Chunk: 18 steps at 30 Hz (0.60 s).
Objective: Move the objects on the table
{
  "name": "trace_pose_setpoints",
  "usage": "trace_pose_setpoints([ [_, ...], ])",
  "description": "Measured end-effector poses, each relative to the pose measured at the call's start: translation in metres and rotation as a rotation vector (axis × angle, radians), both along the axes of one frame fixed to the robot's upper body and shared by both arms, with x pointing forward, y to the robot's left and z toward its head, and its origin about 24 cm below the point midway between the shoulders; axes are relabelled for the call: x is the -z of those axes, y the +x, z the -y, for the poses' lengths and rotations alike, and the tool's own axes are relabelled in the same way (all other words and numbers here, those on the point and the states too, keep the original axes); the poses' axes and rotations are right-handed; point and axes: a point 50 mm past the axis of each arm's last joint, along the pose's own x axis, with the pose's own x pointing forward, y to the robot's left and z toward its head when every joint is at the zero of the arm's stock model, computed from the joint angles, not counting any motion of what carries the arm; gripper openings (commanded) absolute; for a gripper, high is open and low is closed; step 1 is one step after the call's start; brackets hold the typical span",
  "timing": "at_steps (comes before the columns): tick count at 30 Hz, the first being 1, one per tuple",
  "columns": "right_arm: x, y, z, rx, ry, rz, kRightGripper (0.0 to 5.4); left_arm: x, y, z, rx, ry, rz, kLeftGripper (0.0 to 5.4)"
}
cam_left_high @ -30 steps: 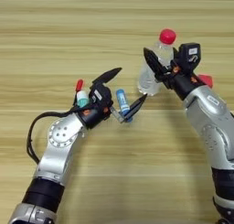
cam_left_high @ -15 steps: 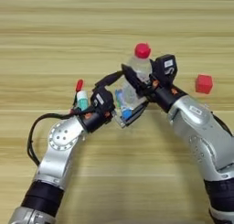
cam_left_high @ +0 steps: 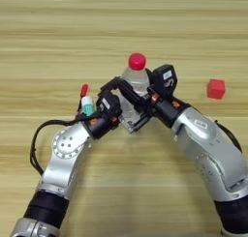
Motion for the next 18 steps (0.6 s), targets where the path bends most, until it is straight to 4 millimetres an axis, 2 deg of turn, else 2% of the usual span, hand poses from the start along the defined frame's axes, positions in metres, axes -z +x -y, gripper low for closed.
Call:
trace_pose_setpoints([
  [18, 0.0078, 0.0061, 0.0008, 0.034, -0.039, 0.013, 3.10, 0.0024, 0.0032, -0.0054, -0.028, 0.000, -0.015, 5.40],
])
